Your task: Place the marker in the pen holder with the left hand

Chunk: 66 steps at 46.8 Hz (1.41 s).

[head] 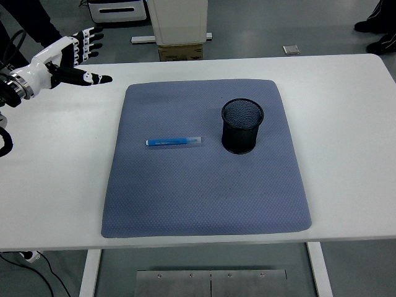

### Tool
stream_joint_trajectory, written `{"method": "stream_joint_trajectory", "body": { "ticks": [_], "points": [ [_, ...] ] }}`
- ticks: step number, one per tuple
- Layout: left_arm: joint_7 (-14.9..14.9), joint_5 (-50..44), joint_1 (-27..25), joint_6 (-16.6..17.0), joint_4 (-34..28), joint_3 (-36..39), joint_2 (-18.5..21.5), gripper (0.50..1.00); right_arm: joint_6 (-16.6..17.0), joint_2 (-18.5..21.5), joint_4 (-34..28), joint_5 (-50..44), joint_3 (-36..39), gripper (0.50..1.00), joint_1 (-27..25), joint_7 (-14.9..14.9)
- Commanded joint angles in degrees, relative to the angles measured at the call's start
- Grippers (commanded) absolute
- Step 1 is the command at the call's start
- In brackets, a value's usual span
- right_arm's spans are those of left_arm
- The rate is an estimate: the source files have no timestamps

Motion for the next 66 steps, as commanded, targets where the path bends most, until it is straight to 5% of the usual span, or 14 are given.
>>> {"method": "stream_joint_trajectory", "body": {
  "ticks": [1, 19, 29, 38, 66],
  "points": [
    [-0.05, 0.05, -0.78, -0.18, -0.23, 1.22, -1.2, 1.0, 0.0, 0.0, 0.0, 0.0, 0.0, 1.0, 0.01, -0.01],
    [-1.21, 2.51, -8.43, -2.73, -1.64, 14.66, -6.99, 1.0, 0.0, 0.0, 0.0, 0.0, 0.0, 1.0, 0.01, -0.01],
    [1.35, 14.46, -8.17, -2.82, -1.55, 14.93, -9.8, 1.0, 0.0, 0.0, 0.0, 0.0, 0.0, 1.0, 0.1, -0.01],
    [5.04, 16.05, -8.6, -1.94, -1.46, 18.09, -13.59, 1.0, 0.0, 0.0, 0.0, 0.0, 0.0, 1.0, 0.01, -0.01],
    [5.22, 26.06, -9.04, 0.52, -0.76, 18.36, -18.07, 1.0, 0.0, 0.0, 0.0, 0.0, 0.0, 1.0, 0.01, -0.01]
  ]
}}
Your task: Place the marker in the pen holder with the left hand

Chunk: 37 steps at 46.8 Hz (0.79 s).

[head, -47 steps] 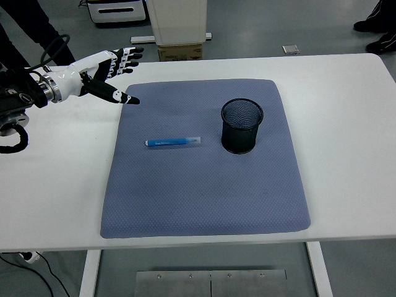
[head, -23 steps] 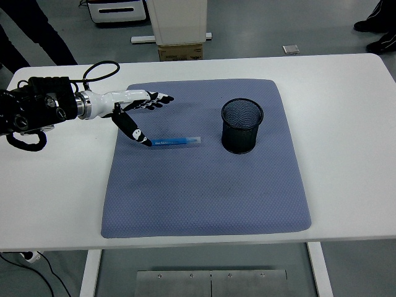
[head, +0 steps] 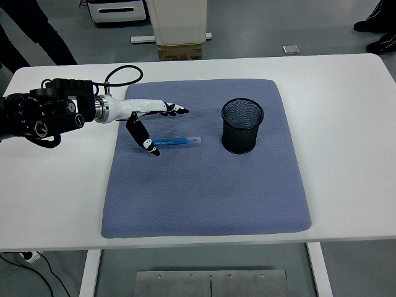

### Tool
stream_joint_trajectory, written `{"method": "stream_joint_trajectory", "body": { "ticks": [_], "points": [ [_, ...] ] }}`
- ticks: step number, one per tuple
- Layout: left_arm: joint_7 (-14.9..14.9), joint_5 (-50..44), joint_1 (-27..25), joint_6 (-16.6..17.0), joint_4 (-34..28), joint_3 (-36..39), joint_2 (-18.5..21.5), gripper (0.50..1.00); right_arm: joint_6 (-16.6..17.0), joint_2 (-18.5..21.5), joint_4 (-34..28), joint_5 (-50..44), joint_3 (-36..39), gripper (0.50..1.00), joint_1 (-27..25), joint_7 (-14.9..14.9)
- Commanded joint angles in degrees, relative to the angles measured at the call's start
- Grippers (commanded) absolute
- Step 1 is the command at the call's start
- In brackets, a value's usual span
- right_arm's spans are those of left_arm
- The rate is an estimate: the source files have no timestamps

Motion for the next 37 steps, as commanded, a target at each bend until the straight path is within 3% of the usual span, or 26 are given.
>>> {"method": "stream_joint_trajectory", "body": {
  "ticks": [1, 13, 37],
  "points": [
    [0.02, 1.13, 0.02, 0.04, 0.05, 0.0, -0.18, 1.0, 0.0, 0.0, -0.01, 0.0, 0.0, 1.0, -0.01, 0.0],
    [1.78, 2.45, 0.02, -0.14, 0.05, 0.26, -1.14, 1.0, 0.0, 0.0, -0.01, 0.0, 0.0, 1.0, -0.01, 0.0],
    [1.78, 6.49, 0.1, -0.05, 0.4, 0.17, -2.29, 1.0, 0.0, 0.0, -0.01, 0.0, 0.0, 1.0, -0.01, 0.0]
  ]
}}
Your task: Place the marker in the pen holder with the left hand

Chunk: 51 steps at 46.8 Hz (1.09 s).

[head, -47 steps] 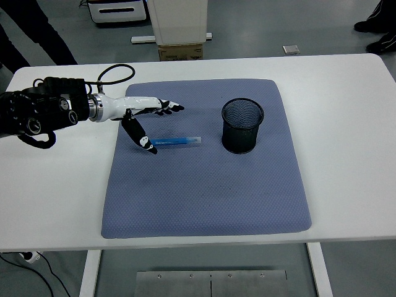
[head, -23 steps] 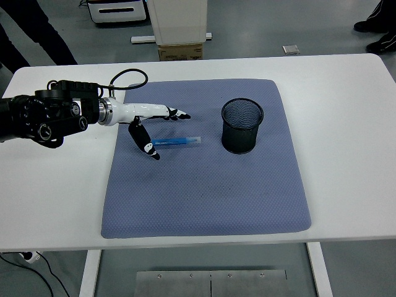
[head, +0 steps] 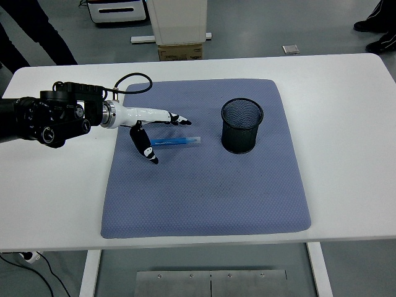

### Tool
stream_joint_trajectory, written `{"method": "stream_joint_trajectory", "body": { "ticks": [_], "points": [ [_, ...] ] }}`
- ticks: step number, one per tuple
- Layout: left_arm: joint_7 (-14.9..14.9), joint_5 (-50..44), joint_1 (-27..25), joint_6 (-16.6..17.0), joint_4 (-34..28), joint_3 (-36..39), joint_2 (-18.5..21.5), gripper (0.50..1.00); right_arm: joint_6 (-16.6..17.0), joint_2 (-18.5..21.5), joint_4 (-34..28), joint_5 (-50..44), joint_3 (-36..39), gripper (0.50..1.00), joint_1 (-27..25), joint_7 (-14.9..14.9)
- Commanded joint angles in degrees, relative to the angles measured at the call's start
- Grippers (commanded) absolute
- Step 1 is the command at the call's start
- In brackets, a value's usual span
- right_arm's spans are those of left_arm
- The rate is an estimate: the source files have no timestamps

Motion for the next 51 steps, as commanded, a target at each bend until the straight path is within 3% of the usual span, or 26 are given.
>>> {"method": "stream_joint_trajectory", "body": {
  "ticks": [1, 40, 51],
  "points": [
    [0.0, 0.26, 0.0, 0.02, 0.34, 0.0, -0.29, 1.0, 0.0, 0.0, 0.01, 0.0, 0.0, 1.0, 0.0, -0.03],
    [0.0, 1.49, 0.0, -1.57, 0.43, -0.26, -0.99, 1.0, 0.0, 0.0, 0.01, 0.0, 0.0, 1.0, 0.0, -0.03],
    [0.08, 2.28, -0.27, -1.57, 0.43, -0.26, -0.99, 0.859, 0.0, 0.0, 0.01, 0.0, 0.0, 1.0, 0.0, -0.03]
  ]
}}
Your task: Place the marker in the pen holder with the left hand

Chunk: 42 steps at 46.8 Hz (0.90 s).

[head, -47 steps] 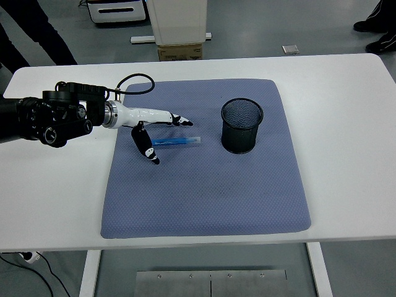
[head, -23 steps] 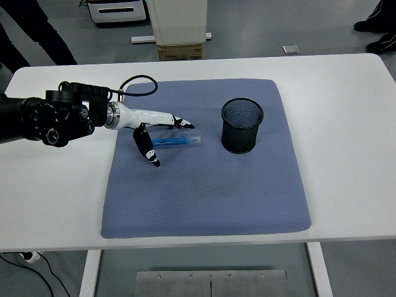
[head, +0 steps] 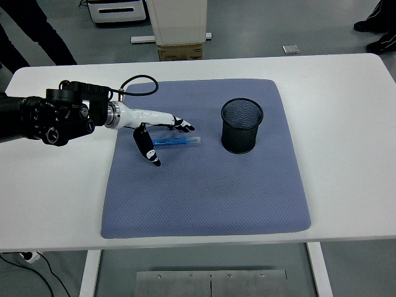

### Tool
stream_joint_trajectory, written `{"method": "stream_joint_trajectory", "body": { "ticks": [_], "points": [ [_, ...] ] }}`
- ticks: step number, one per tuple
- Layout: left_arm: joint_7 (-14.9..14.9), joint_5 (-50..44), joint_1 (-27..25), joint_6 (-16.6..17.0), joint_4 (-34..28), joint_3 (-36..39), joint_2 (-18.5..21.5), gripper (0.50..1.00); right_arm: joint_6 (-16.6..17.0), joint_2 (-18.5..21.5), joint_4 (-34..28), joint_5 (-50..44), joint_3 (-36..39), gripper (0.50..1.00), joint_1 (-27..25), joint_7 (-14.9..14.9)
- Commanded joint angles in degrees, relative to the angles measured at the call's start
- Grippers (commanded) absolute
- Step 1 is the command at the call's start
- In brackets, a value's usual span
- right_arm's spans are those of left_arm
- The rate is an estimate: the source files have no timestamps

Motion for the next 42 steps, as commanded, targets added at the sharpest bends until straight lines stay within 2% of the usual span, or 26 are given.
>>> {"method": "stream_joint_trajectory", "body": {
  "ticks": [1, 2, 4, 24, 33, 42],
  "points": [
    [-0.02, 0.5, 0.0, 0.0, 0.0, 0.01, -0.06, 0.83, 0.0, 0.0, 0.0, 0.0, 0.0, 1.0, 0.0, 0.0],
    [-0.02, 0.59, 0.0, 0.0, 0.0, 0.01, -0.06, 0.798, 0.0, 0.0, 0.0, 0.0, 0.0, 1.0, 0.0, 0.0],
    [-0.02, 0.85, 0.0, 0.0, 0.0, 0.01, -0.06, 0.769, 0.0, 0.0, 0.0, 0.0, 0.0, 1.0, 0.0, 0.0],
    [-0.02, 1.12, 0.0, 0.0, -0.08, 0.01, -0.06, 0.766, 0.0, 0.0, 0.0, 0.0, 0.0, 1.0, 0.0, 0.0],
    [-0.02, 3.14, 0.0, 0.35, -0.08, 0.01, -0.15, 0.704, 0.0, 0.0, 0.0, 0.0, 0.0, 1.0, 0.0, 0.0],
    [-0.02, 5.25, 0.0, 0.97, 0.0, 0.01, -0.59, 0.698, 0.0, 0.0, 0.0, 0.0, 0.0, 1.0, 0.0, 0.0]
  ]
}}
